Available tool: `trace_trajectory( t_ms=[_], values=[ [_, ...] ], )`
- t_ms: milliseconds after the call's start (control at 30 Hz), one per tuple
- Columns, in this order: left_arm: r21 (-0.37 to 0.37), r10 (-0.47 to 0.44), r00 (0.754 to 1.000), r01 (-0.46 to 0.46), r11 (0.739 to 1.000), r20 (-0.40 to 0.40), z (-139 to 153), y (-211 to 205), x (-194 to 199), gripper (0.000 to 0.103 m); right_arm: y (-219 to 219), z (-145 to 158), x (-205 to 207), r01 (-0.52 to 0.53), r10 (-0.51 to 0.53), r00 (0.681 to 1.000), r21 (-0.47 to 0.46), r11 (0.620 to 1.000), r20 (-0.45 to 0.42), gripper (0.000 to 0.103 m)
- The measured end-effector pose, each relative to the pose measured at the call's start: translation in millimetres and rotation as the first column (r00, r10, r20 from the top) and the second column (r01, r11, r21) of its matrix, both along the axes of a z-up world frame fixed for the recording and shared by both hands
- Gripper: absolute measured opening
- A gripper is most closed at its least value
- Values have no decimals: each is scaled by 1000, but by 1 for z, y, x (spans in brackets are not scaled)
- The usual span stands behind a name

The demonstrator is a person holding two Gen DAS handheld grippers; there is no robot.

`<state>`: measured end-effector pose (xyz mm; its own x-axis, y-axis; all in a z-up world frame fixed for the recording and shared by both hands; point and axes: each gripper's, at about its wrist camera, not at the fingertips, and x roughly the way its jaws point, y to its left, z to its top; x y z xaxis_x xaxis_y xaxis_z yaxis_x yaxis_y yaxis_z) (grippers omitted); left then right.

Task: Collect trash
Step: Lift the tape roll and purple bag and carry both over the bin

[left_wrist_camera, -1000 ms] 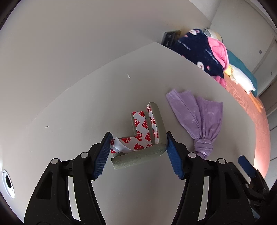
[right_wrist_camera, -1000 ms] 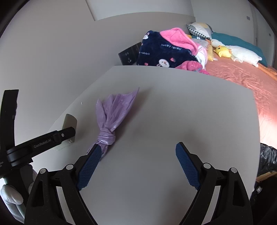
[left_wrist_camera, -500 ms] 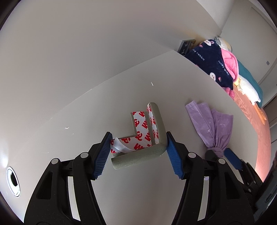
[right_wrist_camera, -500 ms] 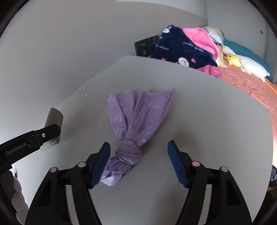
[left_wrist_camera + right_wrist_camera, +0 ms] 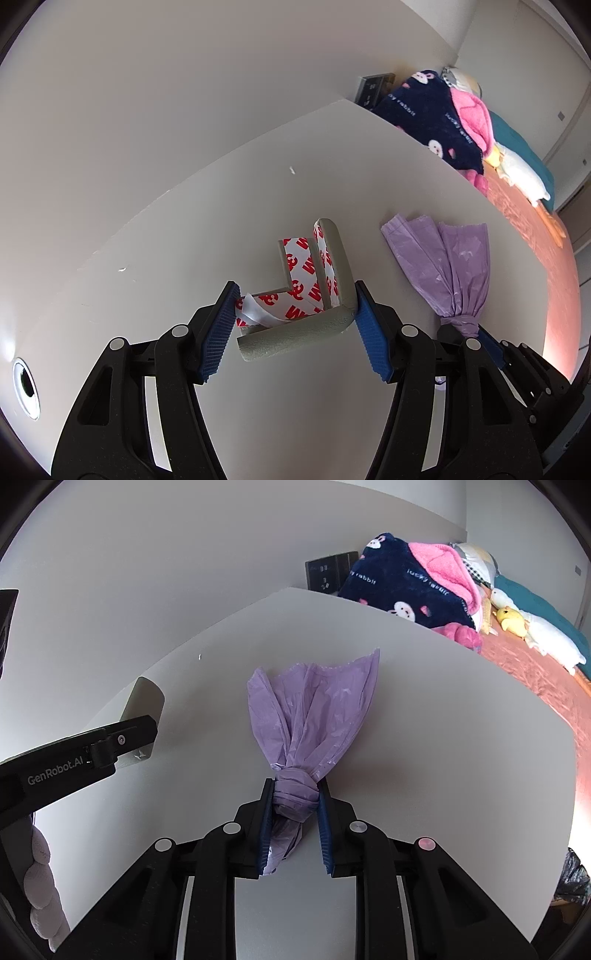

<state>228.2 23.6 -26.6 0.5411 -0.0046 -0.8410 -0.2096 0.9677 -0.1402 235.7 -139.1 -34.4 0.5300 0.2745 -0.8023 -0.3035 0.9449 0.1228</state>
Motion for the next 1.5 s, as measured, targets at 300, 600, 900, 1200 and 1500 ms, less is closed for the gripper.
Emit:
trace_trajectory(
  t_ms=[300,600,900,1200,1500],
  values=[
    [1,-53,999,53,999,15,7,-27,-15,60,-27,14,-15,24,-24,1000,26,999,8,23],
    [13,-95,995,95,995,34,19,-51,-39,61,-48,35,-40,30,-32,999,41,999,43,23],
    [14,-130,990,129,992,59,32,-73,-64,60,-69,52,-67,46,-50,996,60,997,79,23],
    [20,-186,980,185,983,76,40,-108,-86,61,-105,63,-96,88,-96,990,82,993,102,23],
    [29,-256,962,254,967,93,47,-148,-102,61,-144,68,-122,140,-151,982,97,985,117,23]
  ],
)
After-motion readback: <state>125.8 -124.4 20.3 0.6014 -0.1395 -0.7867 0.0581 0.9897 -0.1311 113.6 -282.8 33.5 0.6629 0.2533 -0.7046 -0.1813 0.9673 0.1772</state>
